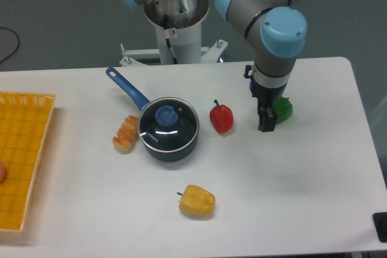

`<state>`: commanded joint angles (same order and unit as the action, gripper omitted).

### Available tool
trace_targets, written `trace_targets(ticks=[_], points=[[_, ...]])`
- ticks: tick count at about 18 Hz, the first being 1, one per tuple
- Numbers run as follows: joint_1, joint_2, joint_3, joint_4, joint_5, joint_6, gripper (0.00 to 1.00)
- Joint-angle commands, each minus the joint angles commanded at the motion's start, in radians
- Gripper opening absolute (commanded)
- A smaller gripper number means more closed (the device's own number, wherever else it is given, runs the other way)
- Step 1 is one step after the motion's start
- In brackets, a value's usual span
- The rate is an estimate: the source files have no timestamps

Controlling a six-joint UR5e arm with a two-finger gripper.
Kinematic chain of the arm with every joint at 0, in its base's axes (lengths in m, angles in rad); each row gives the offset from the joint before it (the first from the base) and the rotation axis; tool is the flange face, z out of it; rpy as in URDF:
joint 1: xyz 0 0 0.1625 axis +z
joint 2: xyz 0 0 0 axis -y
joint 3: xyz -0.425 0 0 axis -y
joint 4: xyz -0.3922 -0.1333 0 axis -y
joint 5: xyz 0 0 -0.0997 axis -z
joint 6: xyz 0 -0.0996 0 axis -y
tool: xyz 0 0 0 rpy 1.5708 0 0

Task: Open the lid
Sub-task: 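Lift the gripper away from the green pepper and move toward the saucepan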

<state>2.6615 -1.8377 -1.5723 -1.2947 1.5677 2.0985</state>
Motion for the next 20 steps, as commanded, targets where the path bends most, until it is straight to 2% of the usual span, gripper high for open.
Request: trace_targets(ticks=[7, 11, 17, 20], points=[[-0.012, 0.000, 0.015, -0.008, 0.015, -0.015, 1.00], [-0.049, -0.002, 0.003, -0.006, 0.002, -0.306, 1.00], [-0.060, -0.002, -0.002, -0.008, -0.002, -0.354, 1.00], [-0.077, -0.002, -0.012, -0.006, -0.021, -0.458, 1.00]])
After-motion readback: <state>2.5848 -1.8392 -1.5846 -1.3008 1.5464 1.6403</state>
